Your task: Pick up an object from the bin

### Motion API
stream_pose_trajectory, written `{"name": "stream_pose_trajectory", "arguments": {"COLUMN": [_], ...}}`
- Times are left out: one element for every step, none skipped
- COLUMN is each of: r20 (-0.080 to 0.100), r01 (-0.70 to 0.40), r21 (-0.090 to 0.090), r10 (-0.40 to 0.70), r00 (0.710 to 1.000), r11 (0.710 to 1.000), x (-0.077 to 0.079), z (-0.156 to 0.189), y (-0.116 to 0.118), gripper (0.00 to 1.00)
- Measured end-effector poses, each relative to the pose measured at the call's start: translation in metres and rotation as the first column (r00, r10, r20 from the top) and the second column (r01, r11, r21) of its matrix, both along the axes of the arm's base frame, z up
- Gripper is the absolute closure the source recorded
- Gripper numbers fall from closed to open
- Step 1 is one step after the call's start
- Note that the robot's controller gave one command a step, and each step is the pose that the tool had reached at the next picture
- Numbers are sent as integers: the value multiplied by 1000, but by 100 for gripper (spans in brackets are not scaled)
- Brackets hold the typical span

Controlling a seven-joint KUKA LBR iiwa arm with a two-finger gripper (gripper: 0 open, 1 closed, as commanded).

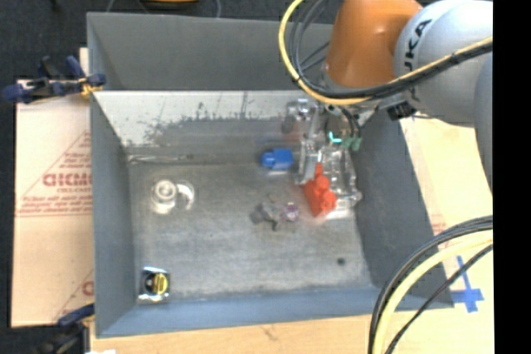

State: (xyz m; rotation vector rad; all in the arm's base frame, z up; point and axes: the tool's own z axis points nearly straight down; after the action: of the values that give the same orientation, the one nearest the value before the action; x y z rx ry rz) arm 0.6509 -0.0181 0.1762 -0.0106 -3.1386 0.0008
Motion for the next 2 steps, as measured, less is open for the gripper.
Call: {"name": "stream_pose_trajectory", "arguments": {"r20": [1, 4], "r01": [205, 232], "r21": [1, 2], "r10": [-205, -232], "r00": [979, 973], "r11": [979, 973], "x": [-48, -97], "z": [-107, -74], "y": [7, 12], "gripper": [0, 0]}}
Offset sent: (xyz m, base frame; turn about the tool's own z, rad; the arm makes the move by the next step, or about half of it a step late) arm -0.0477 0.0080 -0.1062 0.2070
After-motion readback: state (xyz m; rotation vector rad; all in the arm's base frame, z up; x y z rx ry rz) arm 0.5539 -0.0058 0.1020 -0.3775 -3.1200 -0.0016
